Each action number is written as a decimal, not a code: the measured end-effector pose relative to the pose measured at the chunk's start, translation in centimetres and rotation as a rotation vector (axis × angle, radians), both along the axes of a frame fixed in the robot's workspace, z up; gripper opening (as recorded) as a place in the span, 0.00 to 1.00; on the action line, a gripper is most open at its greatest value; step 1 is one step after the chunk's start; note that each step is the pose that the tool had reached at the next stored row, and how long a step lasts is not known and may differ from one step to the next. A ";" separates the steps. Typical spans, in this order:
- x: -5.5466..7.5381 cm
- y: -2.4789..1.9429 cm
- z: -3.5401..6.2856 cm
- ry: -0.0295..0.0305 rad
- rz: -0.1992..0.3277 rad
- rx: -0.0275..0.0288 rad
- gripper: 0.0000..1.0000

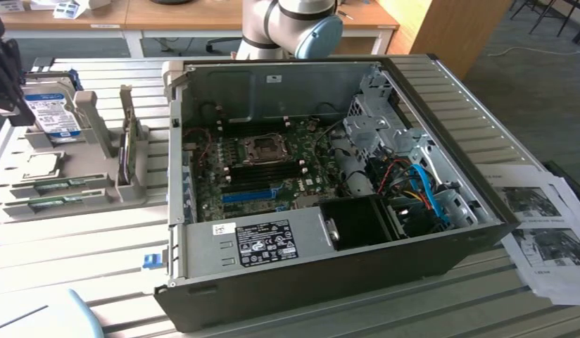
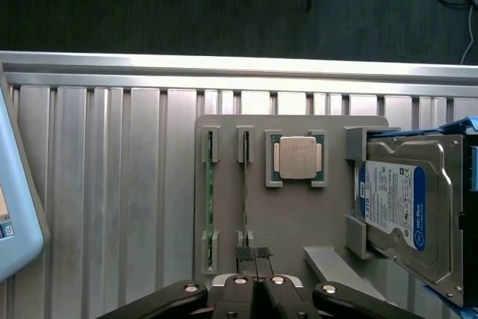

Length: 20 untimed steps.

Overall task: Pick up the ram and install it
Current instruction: 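Pick up the ram and move it above insertion slot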

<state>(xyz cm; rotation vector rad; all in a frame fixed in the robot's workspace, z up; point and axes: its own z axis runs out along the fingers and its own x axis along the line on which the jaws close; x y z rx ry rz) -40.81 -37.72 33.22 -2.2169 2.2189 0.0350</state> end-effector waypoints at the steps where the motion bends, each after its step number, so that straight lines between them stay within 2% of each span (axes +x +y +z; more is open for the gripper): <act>1: 0.0 0.00 -0.18 0.0000 0.000 0.0000 0.09; 20: 0.0 0.00 -3.63 0.0000 0.000 -0.0001 0.09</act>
